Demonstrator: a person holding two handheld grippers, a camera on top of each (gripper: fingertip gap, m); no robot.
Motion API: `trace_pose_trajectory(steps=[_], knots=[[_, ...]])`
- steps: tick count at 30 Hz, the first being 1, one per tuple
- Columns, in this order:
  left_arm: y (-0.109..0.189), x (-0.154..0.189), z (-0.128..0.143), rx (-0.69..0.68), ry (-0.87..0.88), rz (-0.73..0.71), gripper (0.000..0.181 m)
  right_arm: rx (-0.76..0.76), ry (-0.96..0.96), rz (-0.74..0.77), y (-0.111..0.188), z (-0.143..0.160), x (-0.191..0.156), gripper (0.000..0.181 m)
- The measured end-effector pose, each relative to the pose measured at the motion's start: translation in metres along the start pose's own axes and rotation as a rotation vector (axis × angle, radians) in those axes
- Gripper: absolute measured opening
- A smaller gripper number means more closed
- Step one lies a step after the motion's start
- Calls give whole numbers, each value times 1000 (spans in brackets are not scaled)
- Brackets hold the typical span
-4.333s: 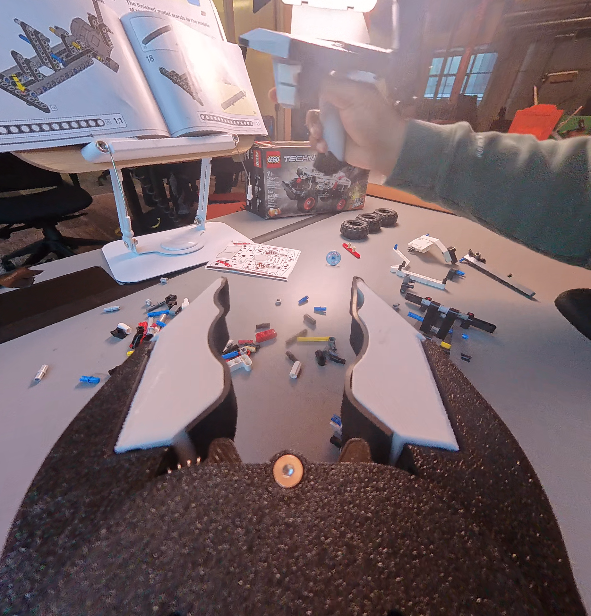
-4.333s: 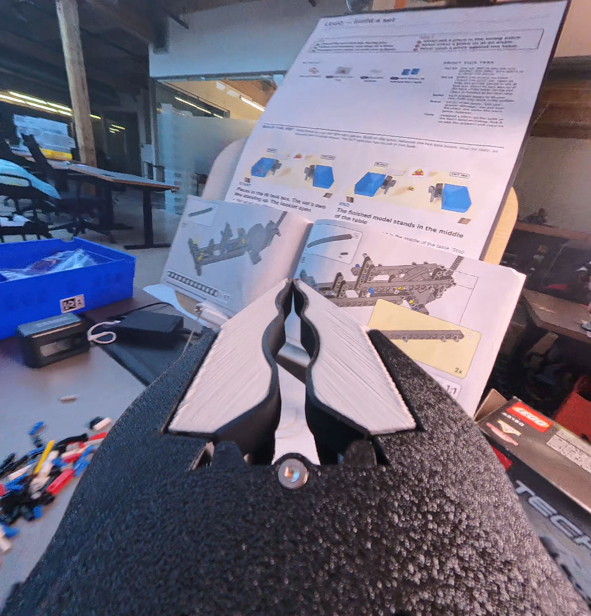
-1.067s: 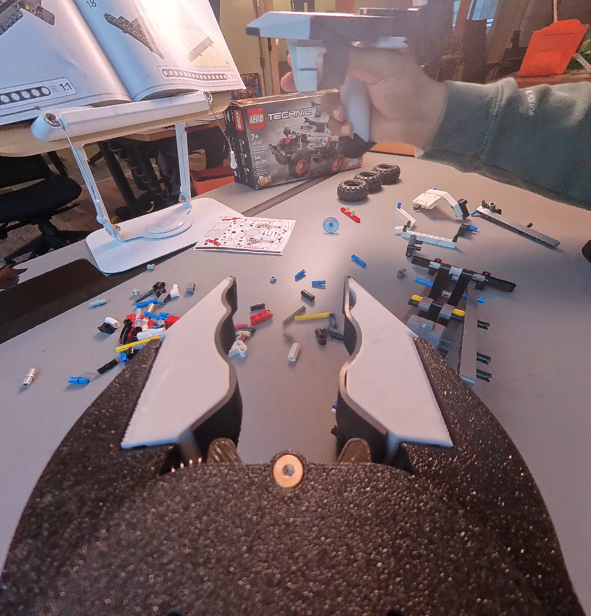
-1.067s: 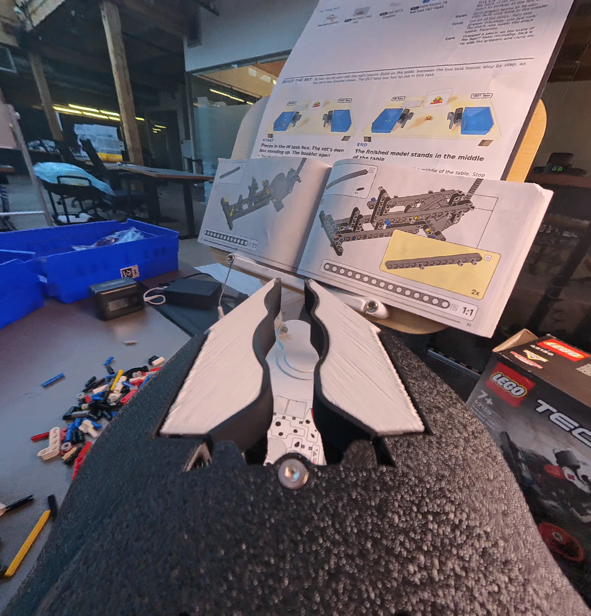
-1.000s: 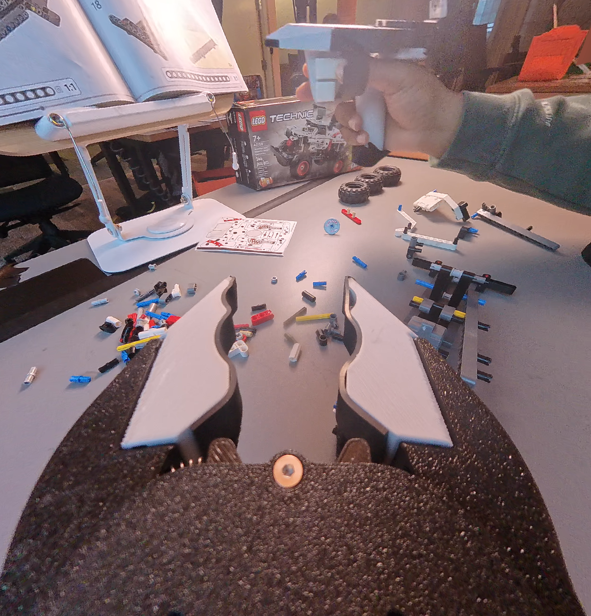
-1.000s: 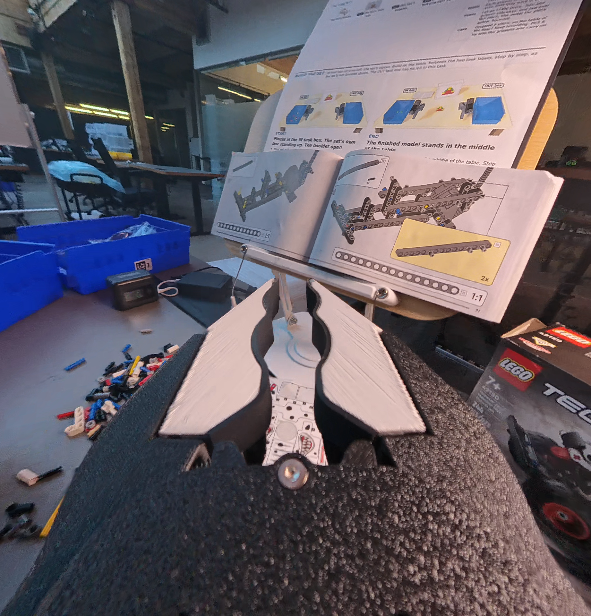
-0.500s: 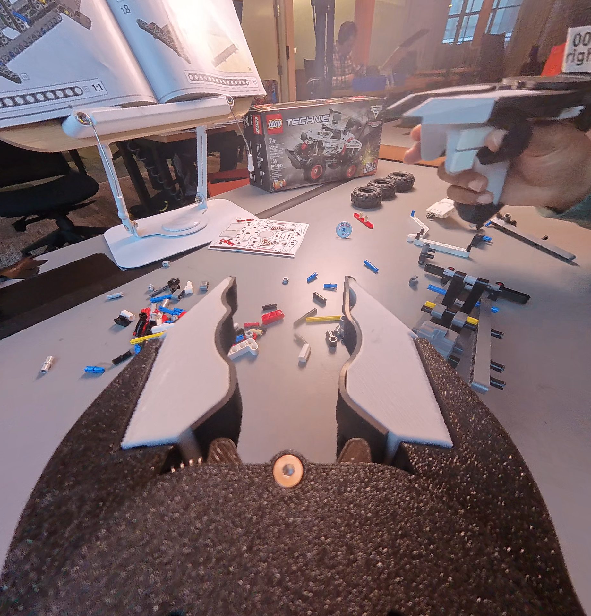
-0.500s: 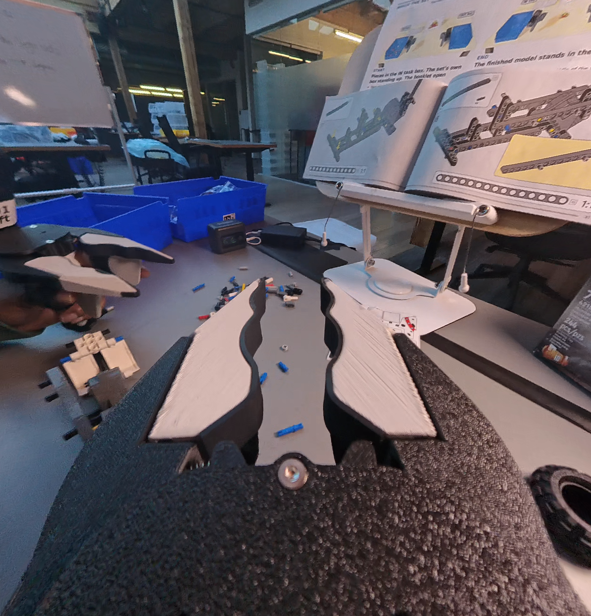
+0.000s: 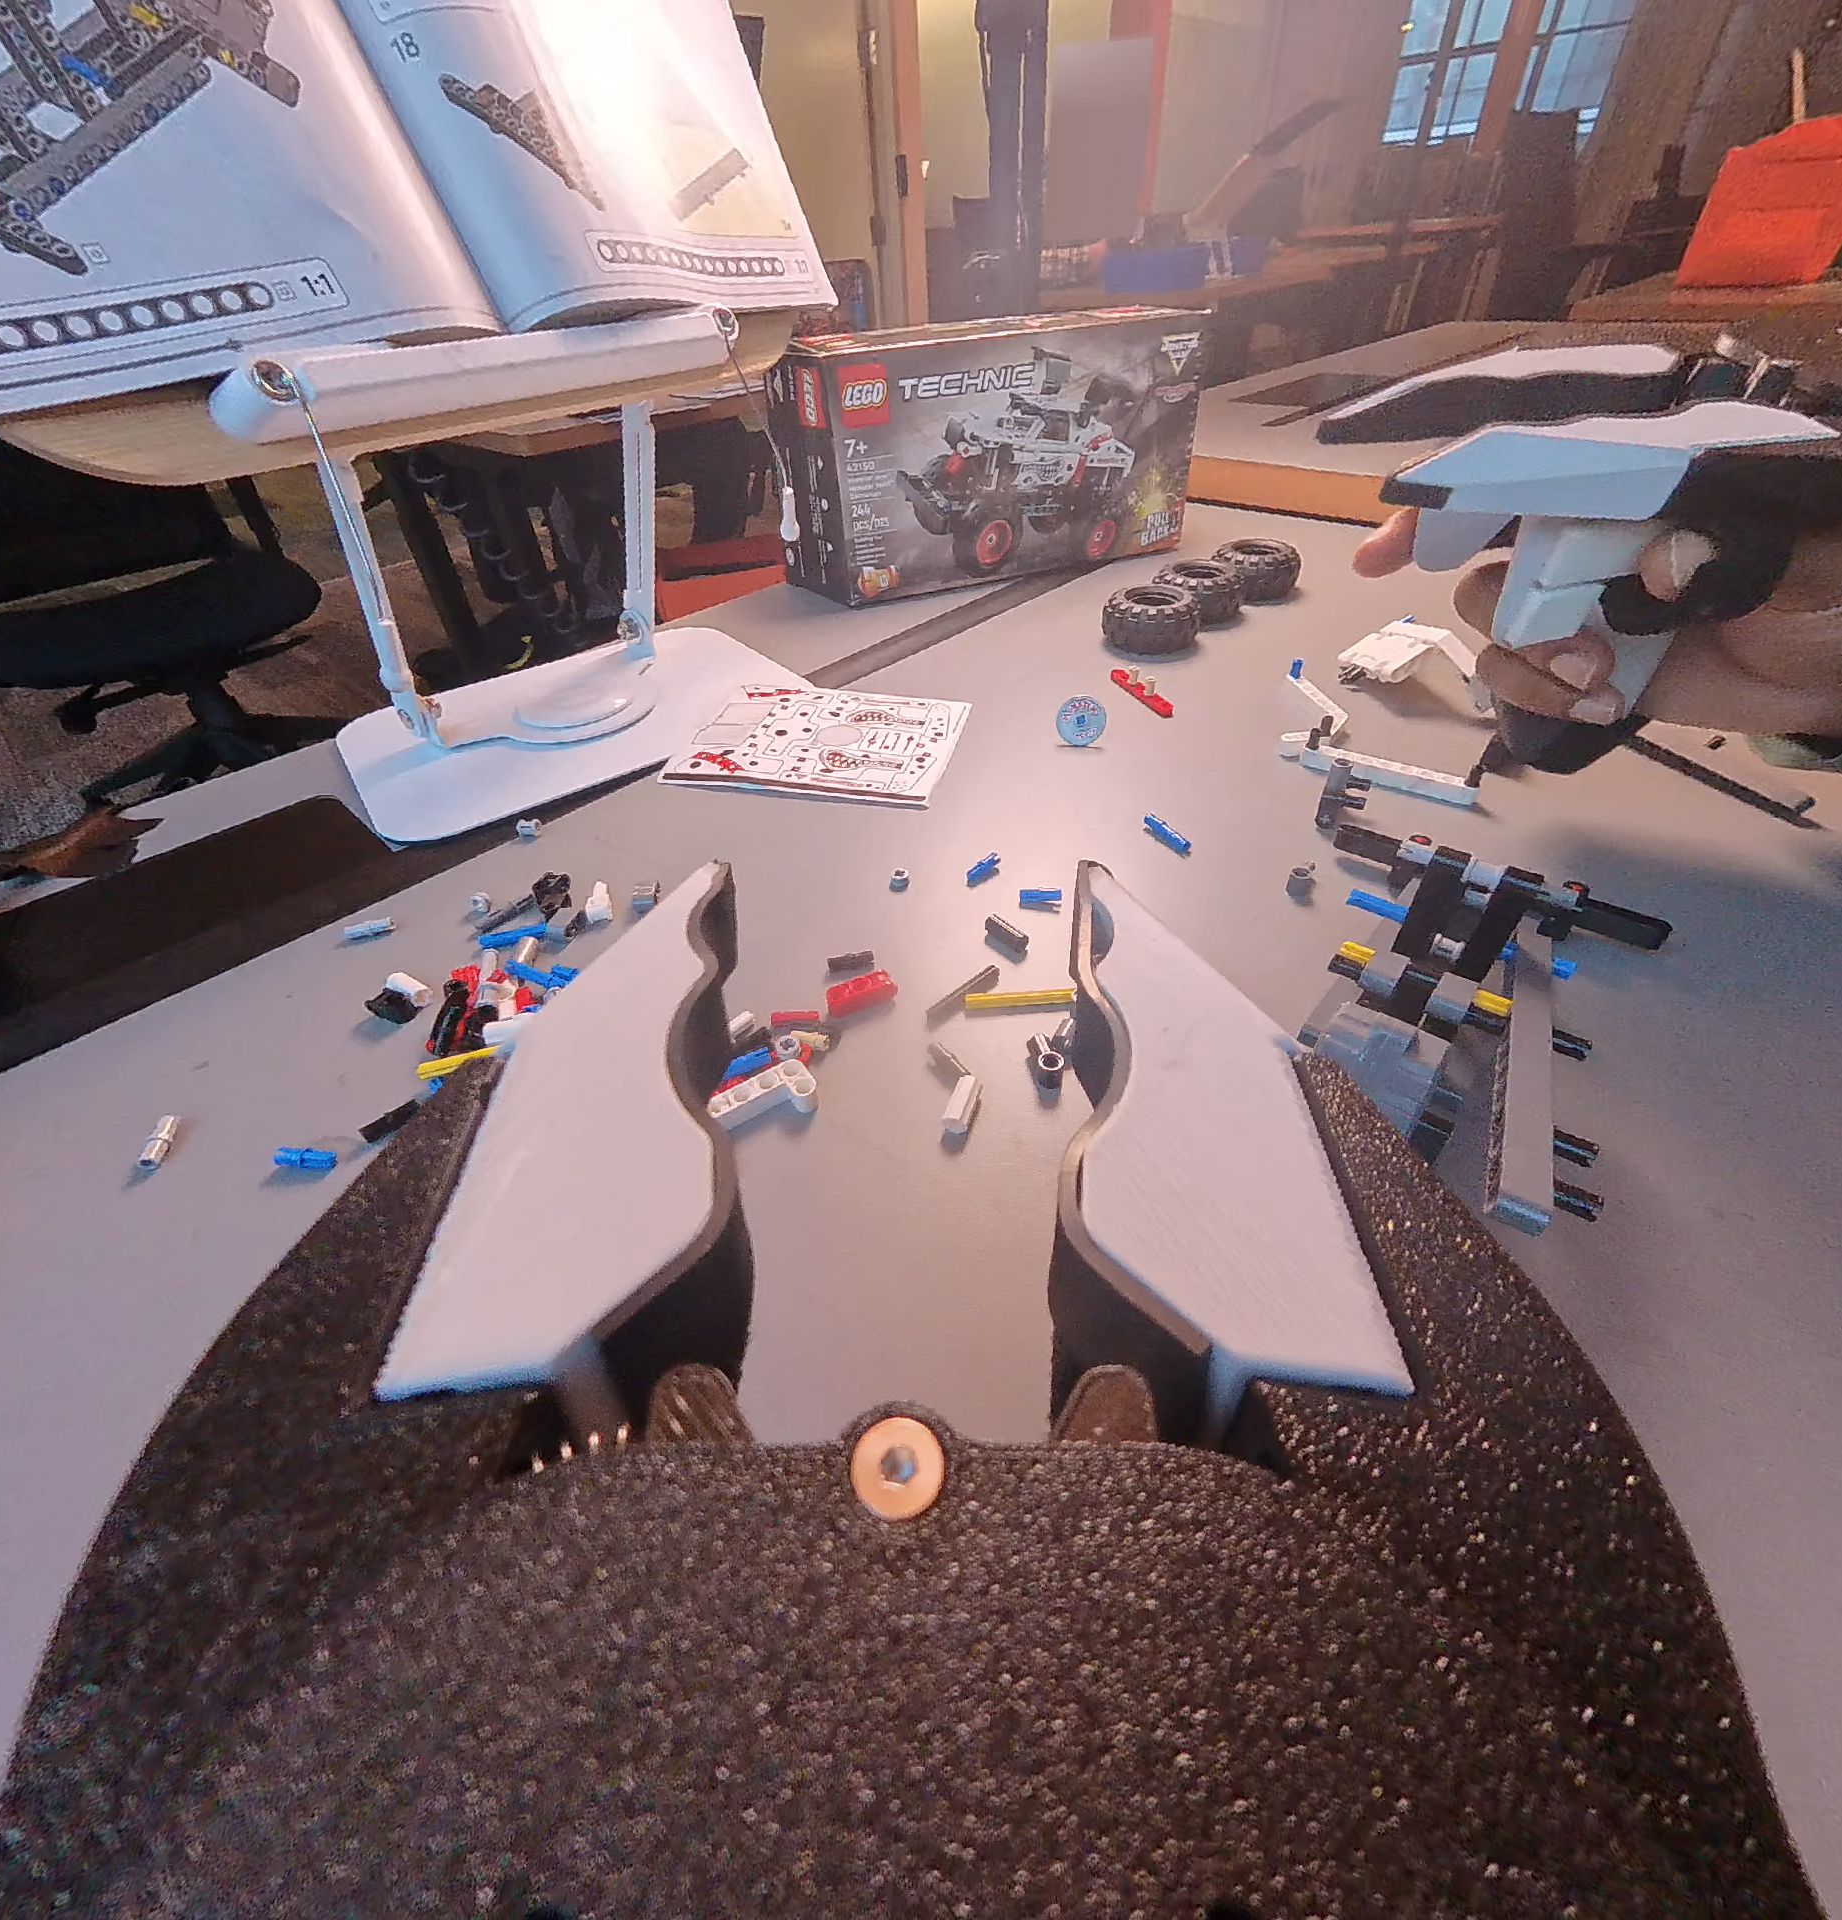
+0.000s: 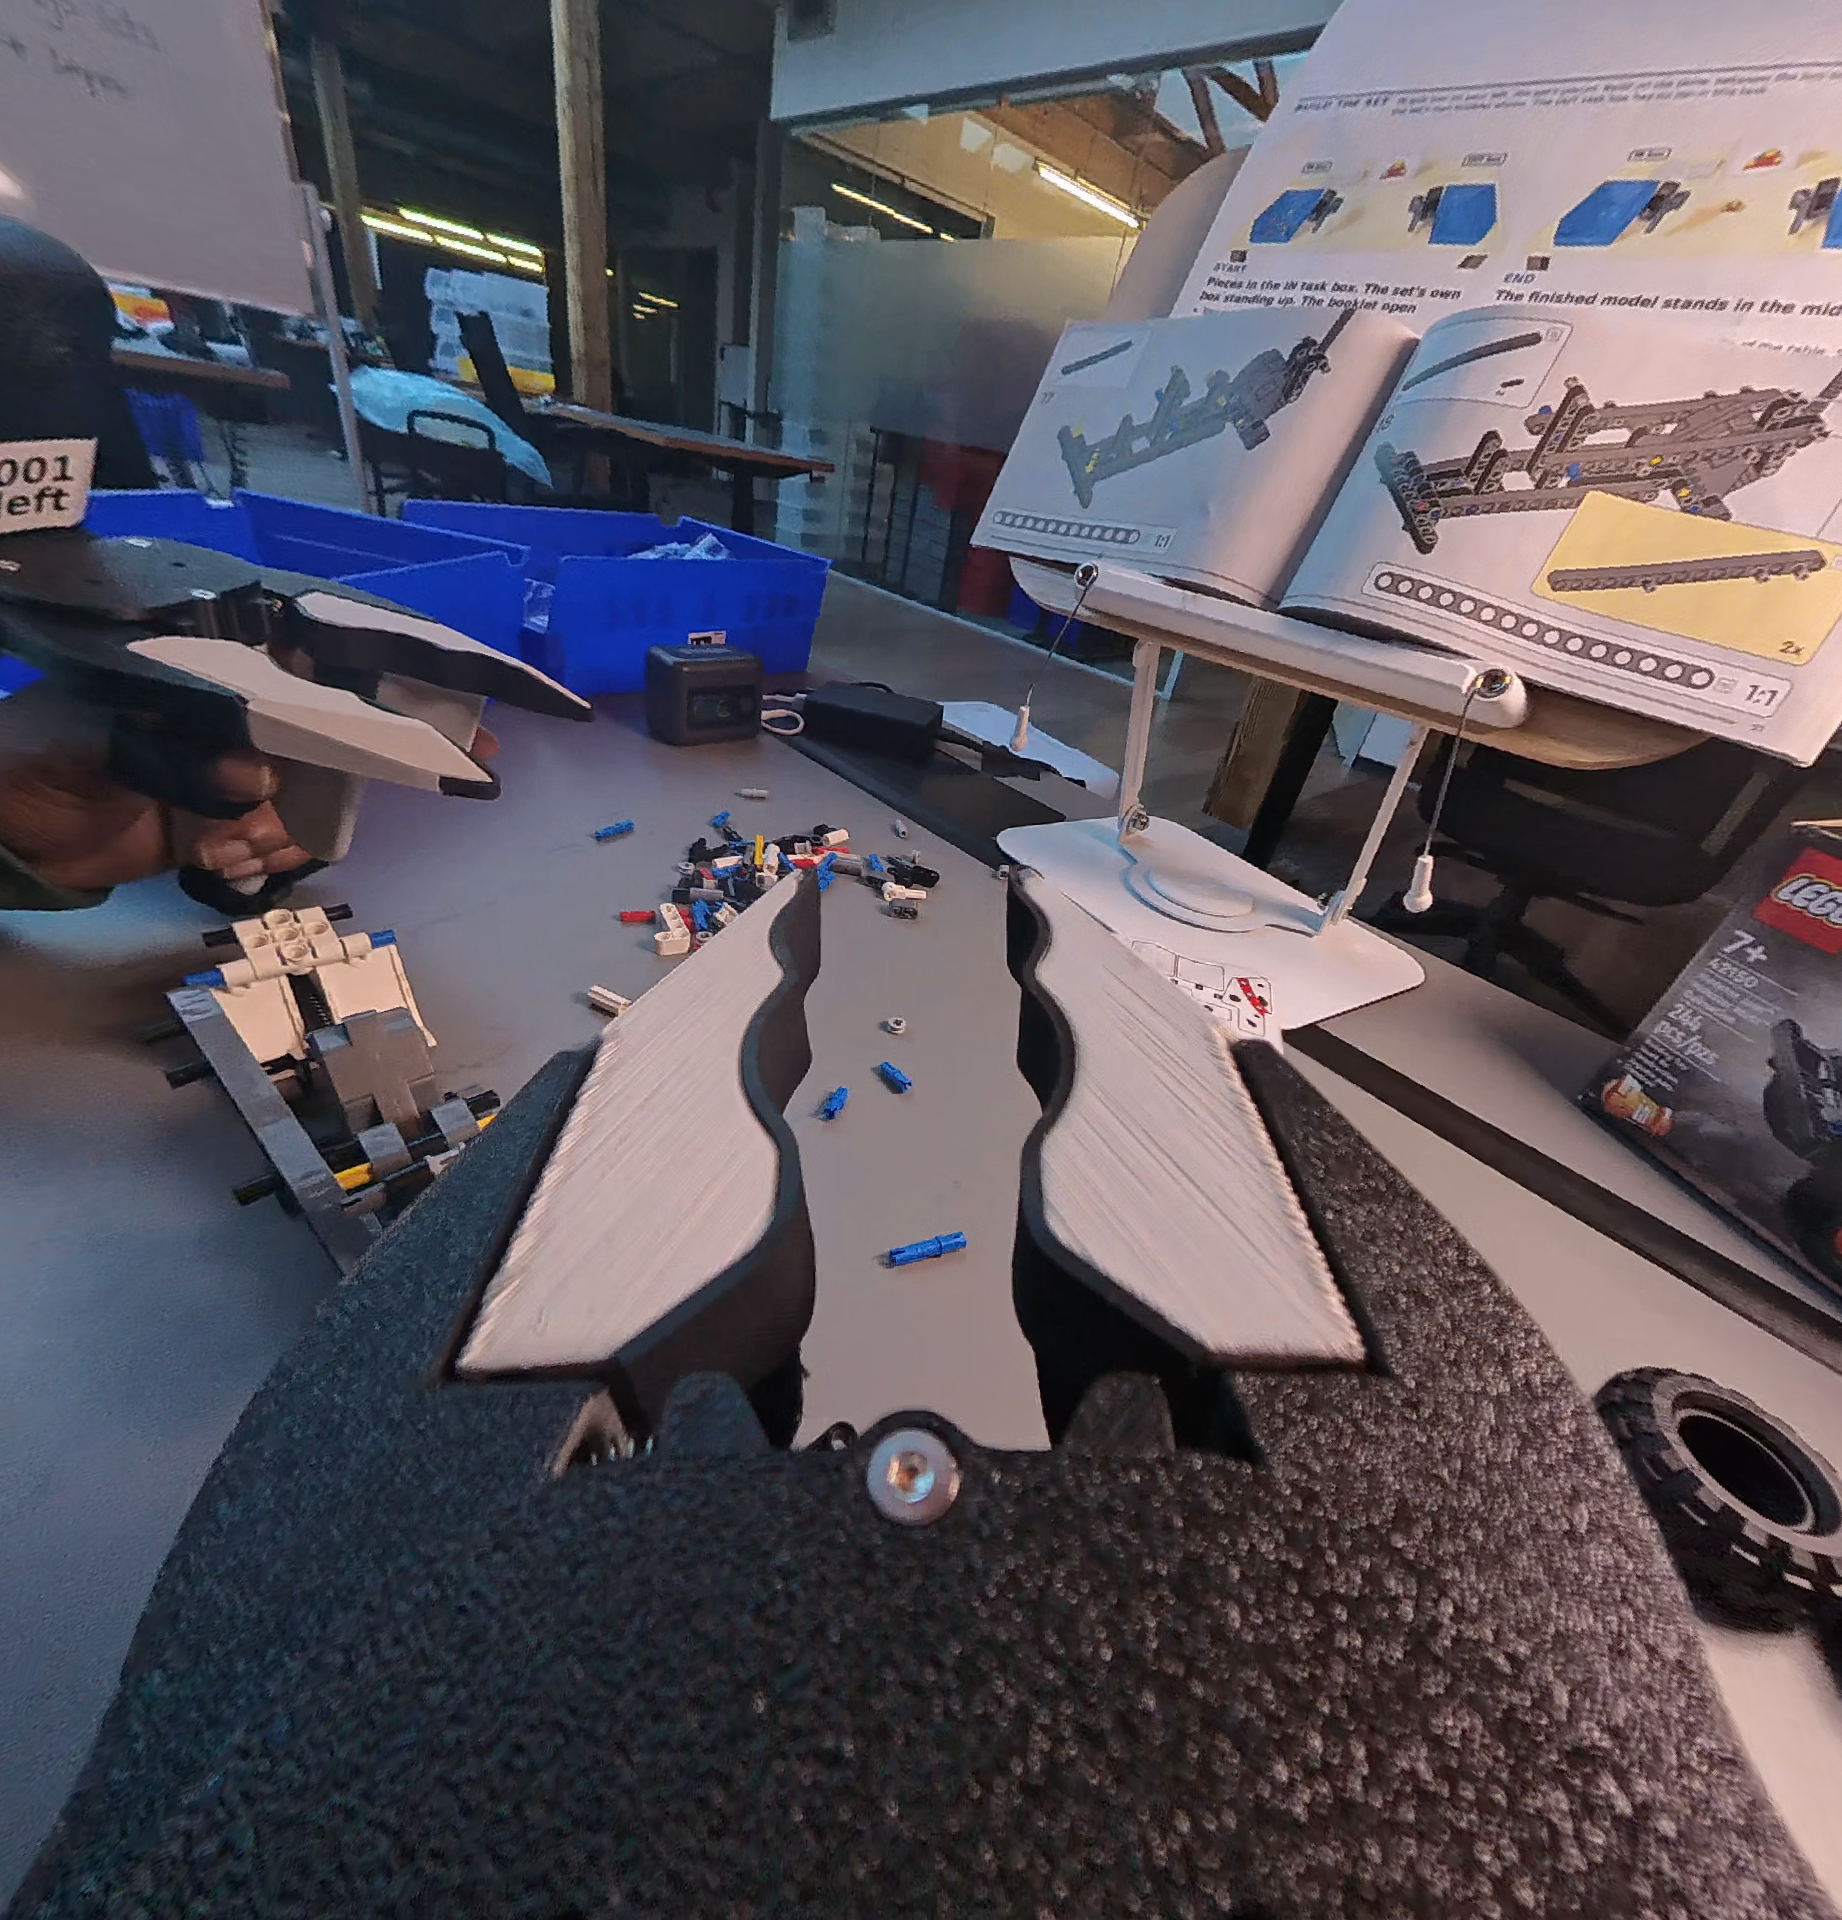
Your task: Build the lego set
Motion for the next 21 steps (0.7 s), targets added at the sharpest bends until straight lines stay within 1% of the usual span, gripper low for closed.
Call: trace_pose_trajectory(steps=[21], knots=[[0, -1, 0, 0, -2, -7, 64, -27, -40, -14, 0, 10, 4, 36]])
Point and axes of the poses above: each gripper's, where its closed fingertips meet, y back along the fingers, z out of its underside, x = y × z across the jaws, the point moved 3 cm from there along y, back along the fingers, and after that the axes turned 10 degrees about -y, right-handed, at the moved point
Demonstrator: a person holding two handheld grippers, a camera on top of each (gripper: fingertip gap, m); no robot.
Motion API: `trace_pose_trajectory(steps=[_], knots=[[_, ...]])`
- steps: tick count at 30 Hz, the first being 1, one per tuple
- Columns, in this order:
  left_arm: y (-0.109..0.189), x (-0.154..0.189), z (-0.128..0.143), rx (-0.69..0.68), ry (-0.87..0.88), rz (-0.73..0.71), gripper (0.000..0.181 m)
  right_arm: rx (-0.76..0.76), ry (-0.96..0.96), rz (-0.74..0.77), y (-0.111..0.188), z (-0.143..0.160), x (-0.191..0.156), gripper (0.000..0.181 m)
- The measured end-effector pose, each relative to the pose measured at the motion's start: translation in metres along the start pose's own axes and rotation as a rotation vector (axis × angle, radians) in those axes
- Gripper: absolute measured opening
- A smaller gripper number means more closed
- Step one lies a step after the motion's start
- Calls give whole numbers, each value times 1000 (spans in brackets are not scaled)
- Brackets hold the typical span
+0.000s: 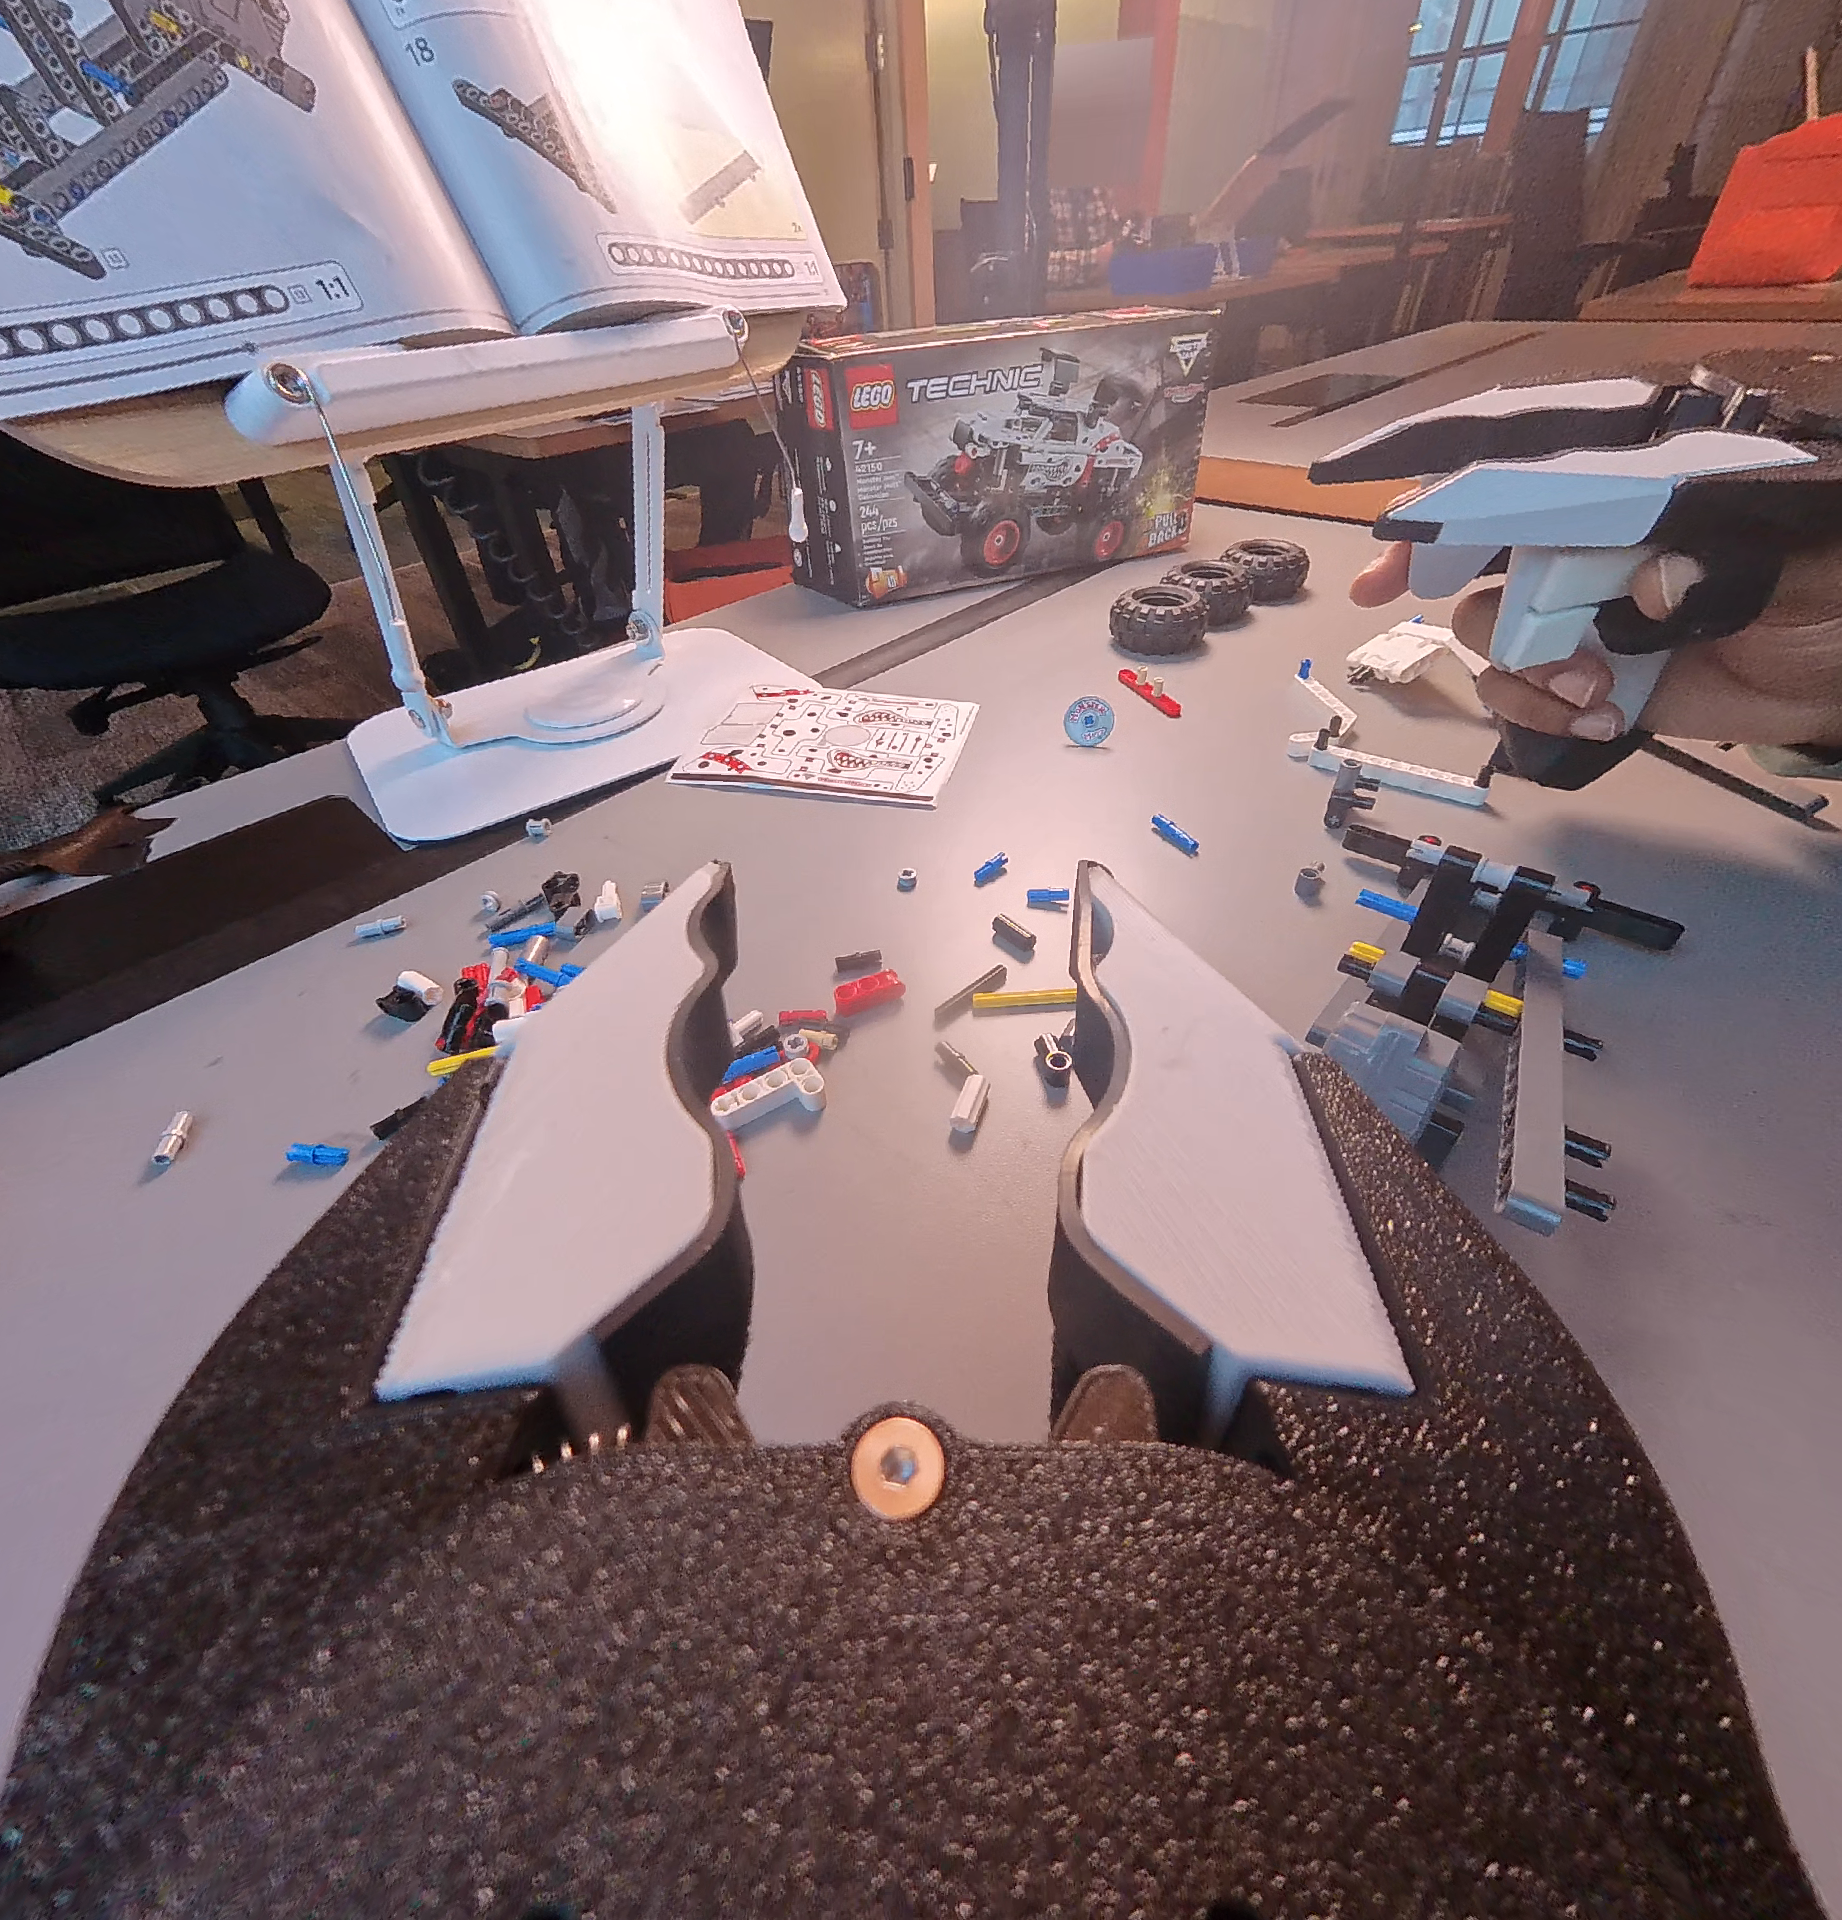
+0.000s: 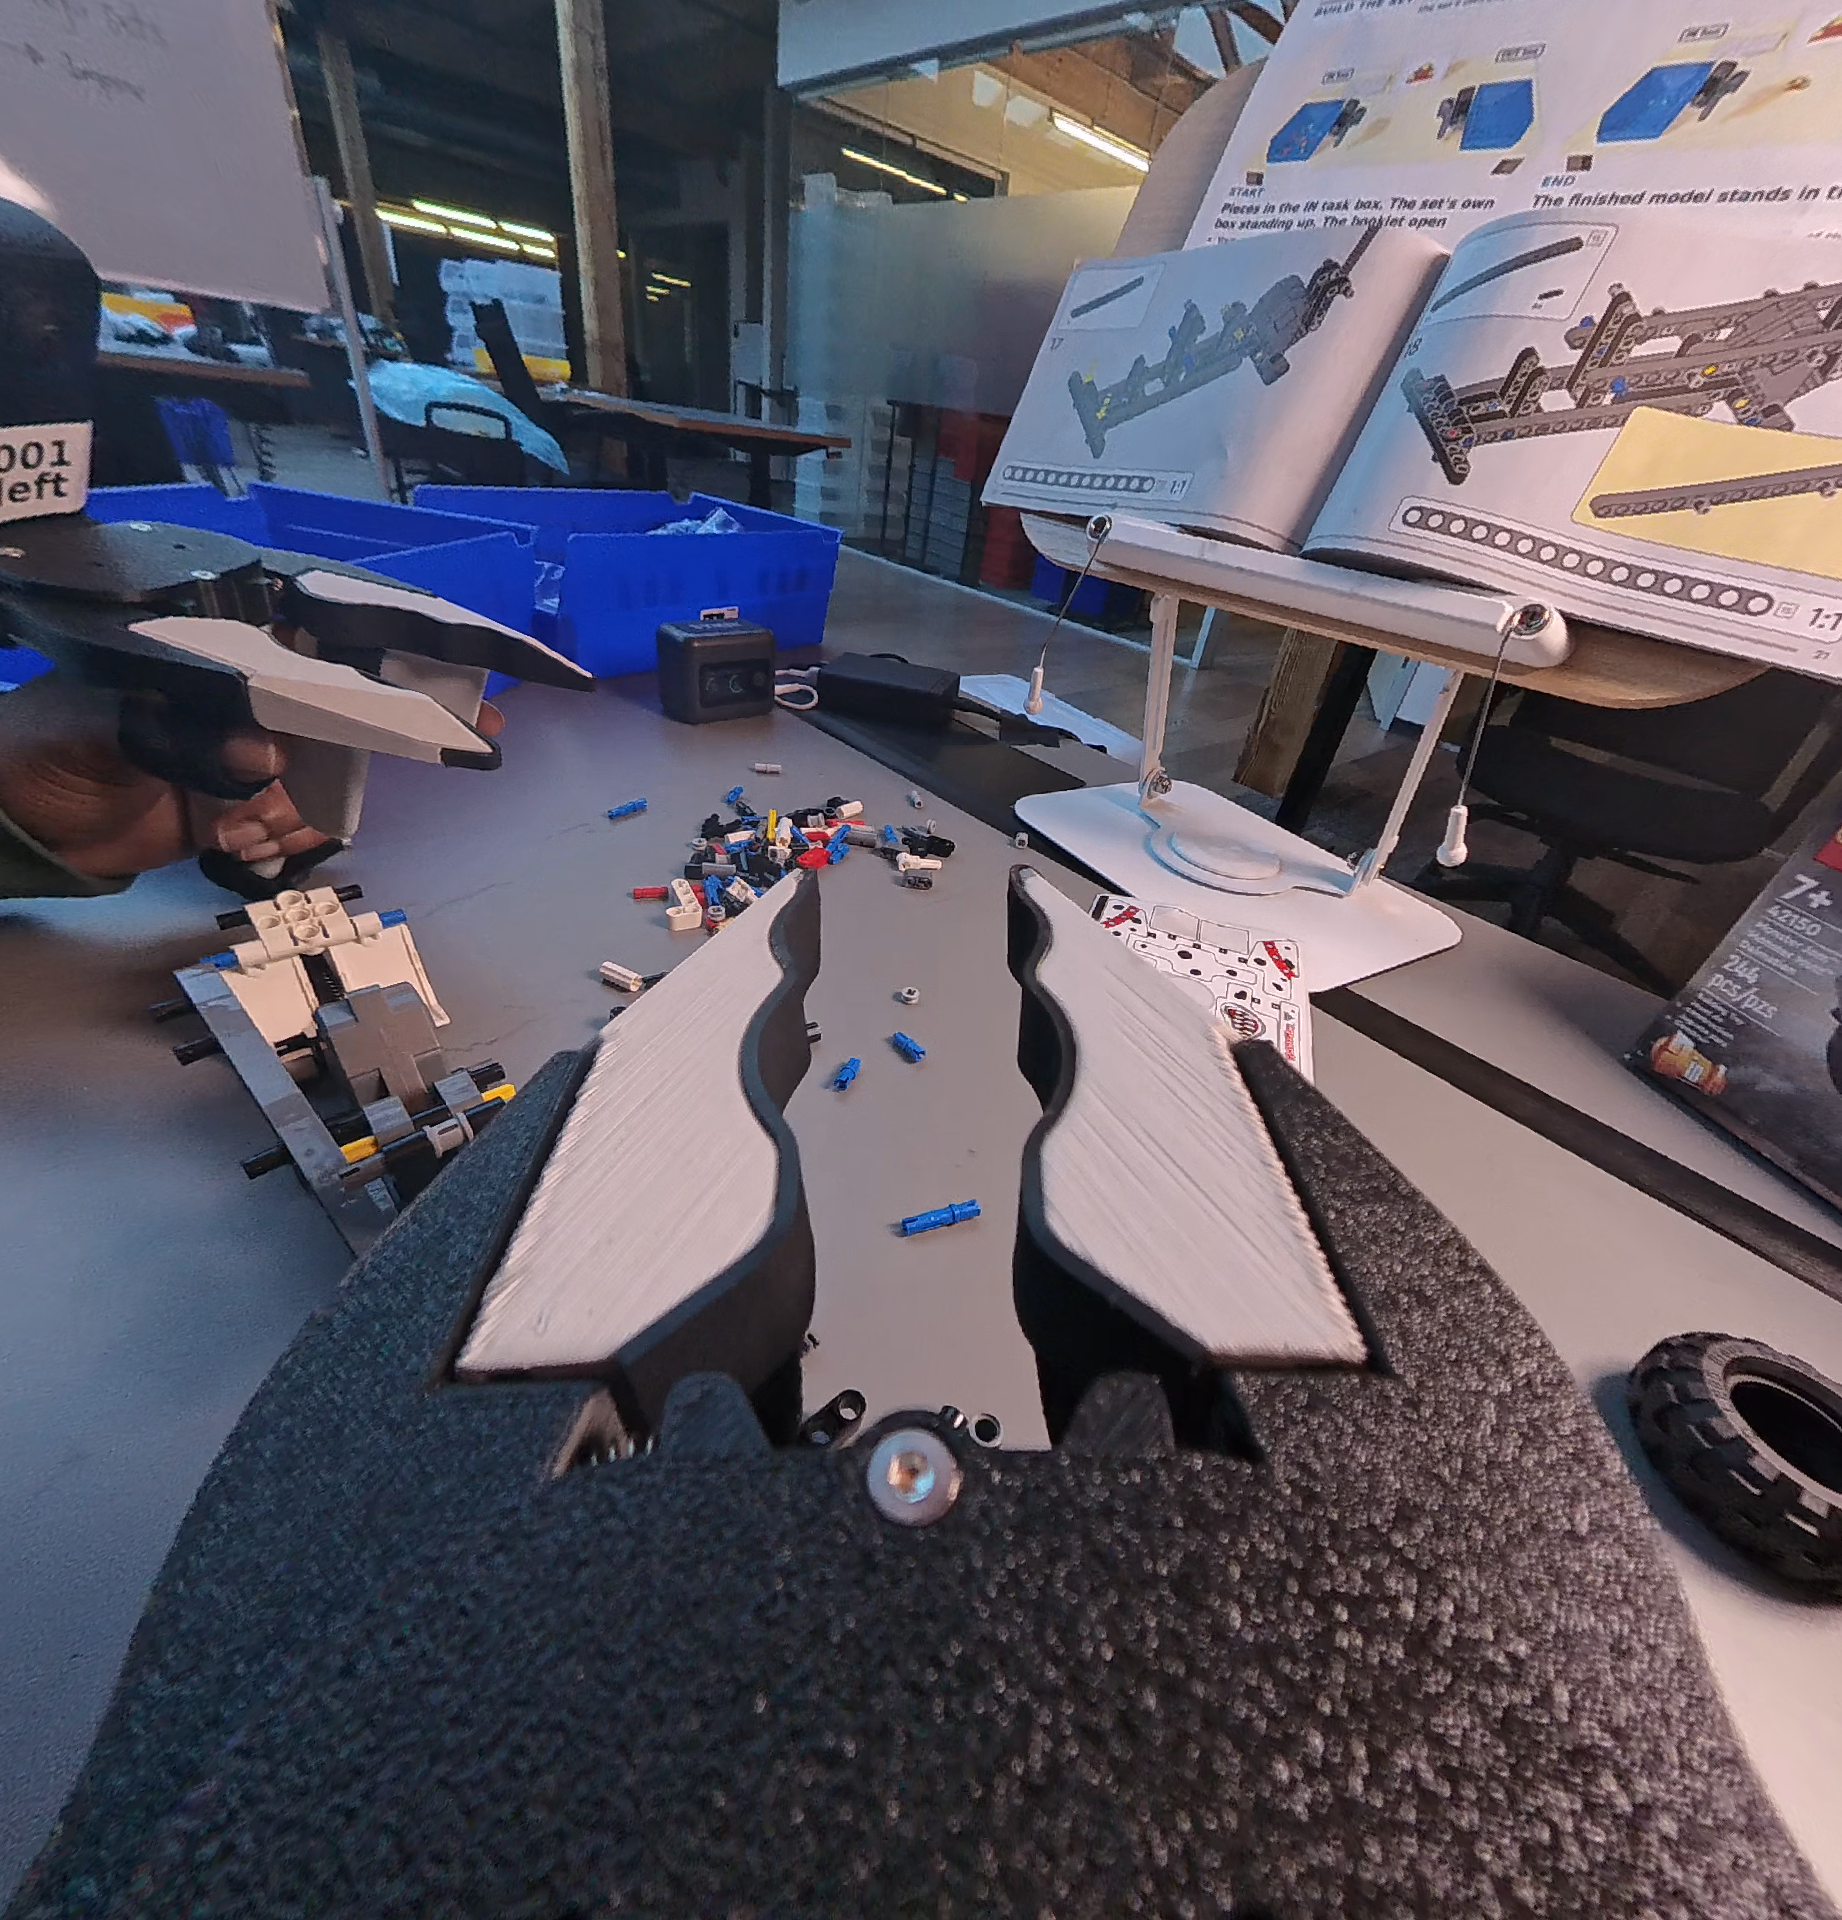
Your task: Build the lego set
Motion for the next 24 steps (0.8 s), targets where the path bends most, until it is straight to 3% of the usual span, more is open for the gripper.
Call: trace_pose_trajectory(steps=[19, 24], knots=[[2, -3, -3, 17, -7, -24, 69, 5, -19, 4, 0, 2, 2, 37], [5, -9, -6, 36, -15, -64, 73, 16, -25, 29, 0, 1, 6, 44]])
Point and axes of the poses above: each gripper's, where its closed fingertips meet, y back along the fingers, z out of its underside, x = y × z across the jaws, the point moved 3 cm from there along y, back along the fingers, and after that the axes turned 10 degrees about -y, right-handed, at the moved point
